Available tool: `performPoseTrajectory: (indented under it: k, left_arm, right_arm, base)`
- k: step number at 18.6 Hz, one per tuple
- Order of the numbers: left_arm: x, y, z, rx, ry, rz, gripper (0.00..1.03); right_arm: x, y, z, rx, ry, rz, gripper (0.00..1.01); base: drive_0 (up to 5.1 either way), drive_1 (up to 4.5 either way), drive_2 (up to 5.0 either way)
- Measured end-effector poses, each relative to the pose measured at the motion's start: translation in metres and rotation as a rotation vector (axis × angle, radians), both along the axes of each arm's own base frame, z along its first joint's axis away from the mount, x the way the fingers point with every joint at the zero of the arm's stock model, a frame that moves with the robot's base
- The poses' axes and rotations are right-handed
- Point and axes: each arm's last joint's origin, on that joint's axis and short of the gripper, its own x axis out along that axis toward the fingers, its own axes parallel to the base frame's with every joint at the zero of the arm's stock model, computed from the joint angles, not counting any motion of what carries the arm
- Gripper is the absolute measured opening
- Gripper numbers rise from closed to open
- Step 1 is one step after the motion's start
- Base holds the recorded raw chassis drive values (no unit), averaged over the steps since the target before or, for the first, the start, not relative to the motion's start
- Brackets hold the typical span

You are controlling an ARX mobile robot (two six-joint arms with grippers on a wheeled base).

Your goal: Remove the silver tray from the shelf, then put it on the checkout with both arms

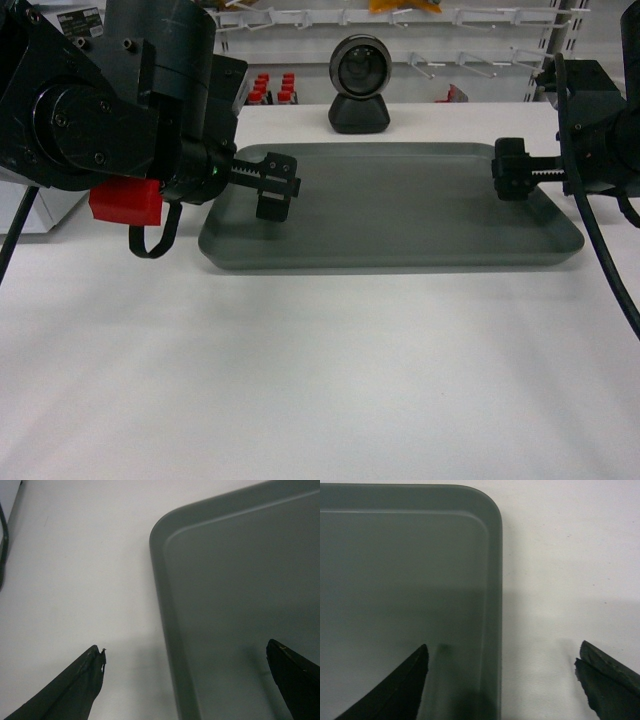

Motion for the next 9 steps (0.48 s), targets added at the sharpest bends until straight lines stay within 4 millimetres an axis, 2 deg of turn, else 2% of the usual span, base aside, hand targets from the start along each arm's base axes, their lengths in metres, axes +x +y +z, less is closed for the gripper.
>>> performPoseTrajectory:
  k: [1, 2, 3, 4, 5, 7, 9]
  left_arm:
    - [-0.002, -0.002, 0.006, -0.031, -0.013, -0.020, 0.98]
    - [-0.008, -0.005, 0.025, -0.088, -0.063, -0.048, 0.98]
    - [-0.012, -0.005, 0.042, -0.129, -0.118, -0.062, 0.98]
    - [-0.024, -0.002, 0.071, -0.195, -0.196, -0.070, 0.98]
    - [-0.034, 0.003, 0.090, -0.242, -0.250, -0.075, 0.98]
    - [-0.054, 0.024, 0.108, -0.300, -0.301, -0.044, 0.98]
    - [-0.072, 0.044, 0.109, -0.320, -0.314, 0.006, 0.98]
  right_arm:
    - [0.000, 0.000, 0.003, 0.022, -0.005, 0.005, 1.00]
    - [-0.002, 0.001, 0.012, 0.058, -0.034, 0.014, 0.97]
    - [-0.006, 0.001, 0.022, 0.083, -0.064, 0.013, 0.98]
    - [-0.015, -0.002, 0.044, 0.126, -0.140, 0.008, 0.98]
    - [-0.026, -0.005, 0.062, 0.150, -0.213, 0.007, 0.98]
    - [-0.054, -0.009, 0.089, 0.162, -0.335, 0.001, 0.98]
    - [-0.081, -0.012, 0.099, 0.182, -0.399, -0.023, 0.98]
  base:
    - [0.0, 0.00, 0.0]
    - [0.0, 0.00, 0.0]
    - [0.0, 0.00, 0.0]
    - [0.0, 0.00, 0.0]
    - [0.0, 0.00, 0.0]
    - [0.0, 0.00, 0.0]
    - [0.0, 0.00, 0.0]
